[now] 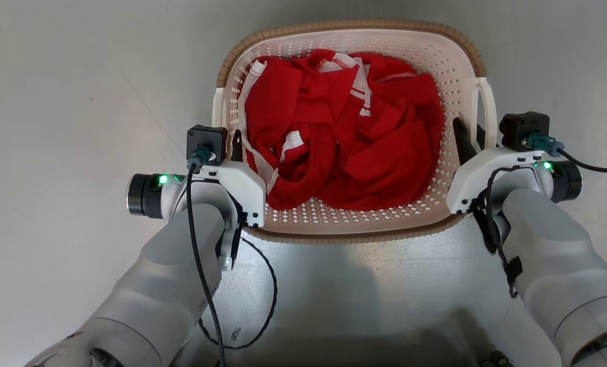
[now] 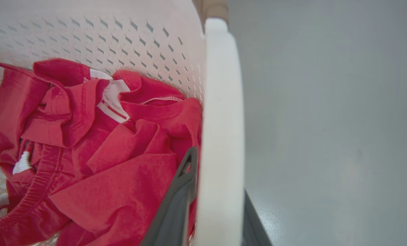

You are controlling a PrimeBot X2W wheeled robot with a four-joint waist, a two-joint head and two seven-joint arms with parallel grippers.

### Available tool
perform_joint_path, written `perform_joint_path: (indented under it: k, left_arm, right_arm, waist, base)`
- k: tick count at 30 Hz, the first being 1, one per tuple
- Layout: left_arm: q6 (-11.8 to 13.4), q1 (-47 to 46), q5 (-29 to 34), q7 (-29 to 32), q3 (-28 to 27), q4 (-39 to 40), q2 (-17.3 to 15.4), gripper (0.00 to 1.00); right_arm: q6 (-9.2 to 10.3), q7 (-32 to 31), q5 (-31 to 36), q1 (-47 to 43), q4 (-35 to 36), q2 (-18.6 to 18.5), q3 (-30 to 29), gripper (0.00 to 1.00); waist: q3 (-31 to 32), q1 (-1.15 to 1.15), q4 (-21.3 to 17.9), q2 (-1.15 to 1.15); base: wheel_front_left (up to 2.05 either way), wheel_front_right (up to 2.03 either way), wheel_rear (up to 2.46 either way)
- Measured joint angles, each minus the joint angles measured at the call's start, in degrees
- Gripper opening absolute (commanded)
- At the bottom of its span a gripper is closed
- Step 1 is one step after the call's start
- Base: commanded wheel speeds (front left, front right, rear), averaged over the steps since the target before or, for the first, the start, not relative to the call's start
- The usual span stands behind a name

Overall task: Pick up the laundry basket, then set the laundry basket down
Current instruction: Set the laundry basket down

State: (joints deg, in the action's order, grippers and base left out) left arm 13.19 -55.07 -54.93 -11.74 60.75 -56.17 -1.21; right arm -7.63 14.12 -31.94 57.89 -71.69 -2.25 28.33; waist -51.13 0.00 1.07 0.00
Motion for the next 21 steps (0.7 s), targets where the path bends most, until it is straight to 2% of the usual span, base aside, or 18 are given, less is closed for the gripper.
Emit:
perform_joint_path:
  k: [21]
  left_arm:
    - [4.76, -0.81, 0.09, 3.63, 0.88, 9.18, -2.89, 0.00]
  right_arm:
    - [0.00, 0.08, 10.89, -0.12, 3.75, -0.66, -10.23, 0.00]
  waist:
    - [-3.20, 0.00, 1.29, 0.00]
  base:
    - [0.00, 0.00, 0.00]
